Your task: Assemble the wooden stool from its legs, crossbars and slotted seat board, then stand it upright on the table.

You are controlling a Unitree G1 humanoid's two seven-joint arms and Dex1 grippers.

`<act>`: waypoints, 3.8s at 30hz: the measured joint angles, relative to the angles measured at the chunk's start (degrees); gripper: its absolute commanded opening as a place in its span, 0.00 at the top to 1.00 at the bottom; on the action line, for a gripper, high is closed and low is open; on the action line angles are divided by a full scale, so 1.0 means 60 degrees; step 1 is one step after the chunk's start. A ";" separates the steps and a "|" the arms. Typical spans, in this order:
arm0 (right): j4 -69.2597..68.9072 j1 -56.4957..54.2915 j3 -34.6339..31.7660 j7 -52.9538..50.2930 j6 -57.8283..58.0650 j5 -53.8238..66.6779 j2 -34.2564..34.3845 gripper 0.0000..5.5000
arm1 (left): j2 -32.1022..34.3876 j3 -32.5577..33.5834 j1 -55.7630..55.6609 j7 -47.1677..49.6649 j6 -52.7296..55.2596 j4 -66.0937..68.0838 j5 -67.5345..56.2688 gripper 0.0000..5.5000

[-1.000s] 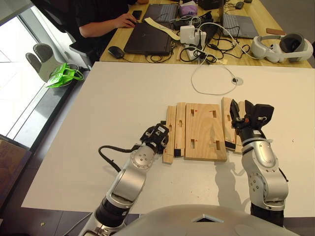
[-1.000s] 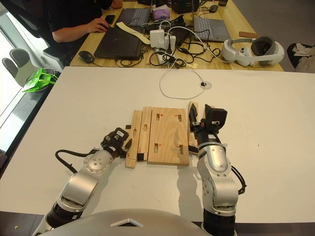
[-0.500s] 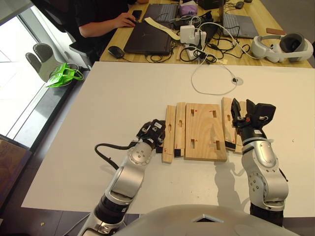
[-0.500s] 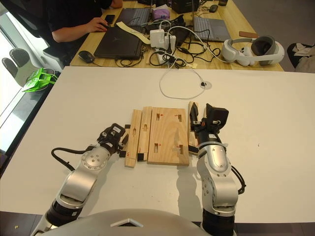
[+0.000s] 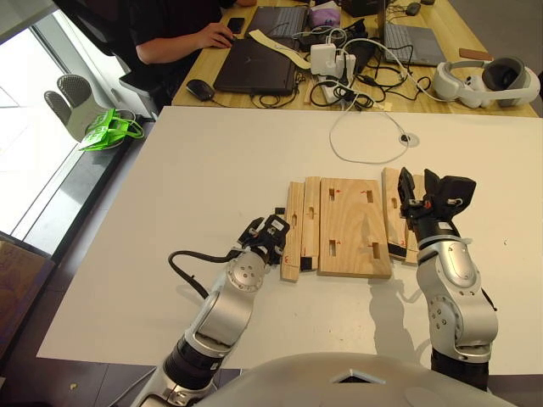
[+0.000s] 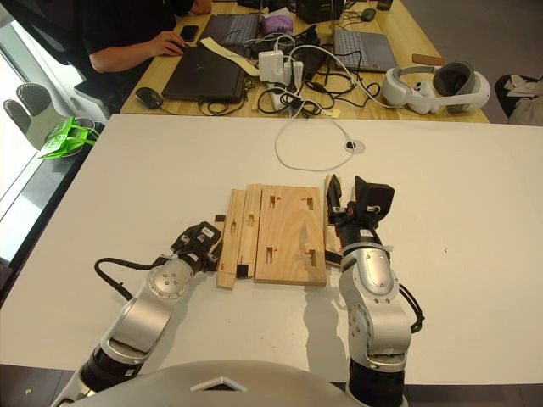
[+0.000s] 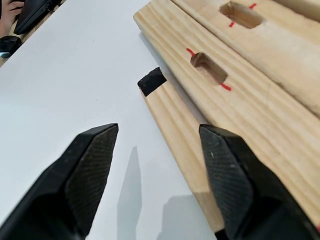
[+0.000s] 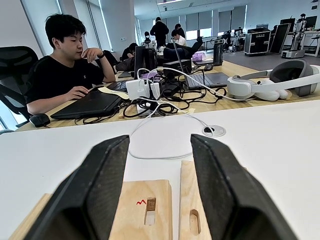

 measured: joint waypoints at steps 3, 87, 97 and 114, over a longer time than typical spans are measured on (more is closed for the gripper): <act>0.0000 0.0000 0.0001 0.0000 0.0009 0.0000 0.0001 0.58 | -0.0466 0.0348 0.0029 -0.0105 0.0318 -0.0054 -0.0326 0.45; 0.2093 -0.2983 -0.1383 -0.0637 0.0322 0.3558 -0.2862 0.93 | 0.0066 0.1929 -0.0453 -0.1986 -0.4947 -0.1621 -0.1821 0.58; 0.0530 0.0762 -0.2099 0.0673 0.1090 0.1794 -0.4531 0.93 | -0.0385 0.2923 0.0165 -0.1371 -0.4142 -0.2221 -0.2149 0.58; 0.1152 0.0525 -0.1340 0.1141 -0.0130 0.0735 -0.3213 0.93 | -0.0233 0.2909 -0.0169 -0.1861 -0.4114 -0.2184 -0.2492 0.58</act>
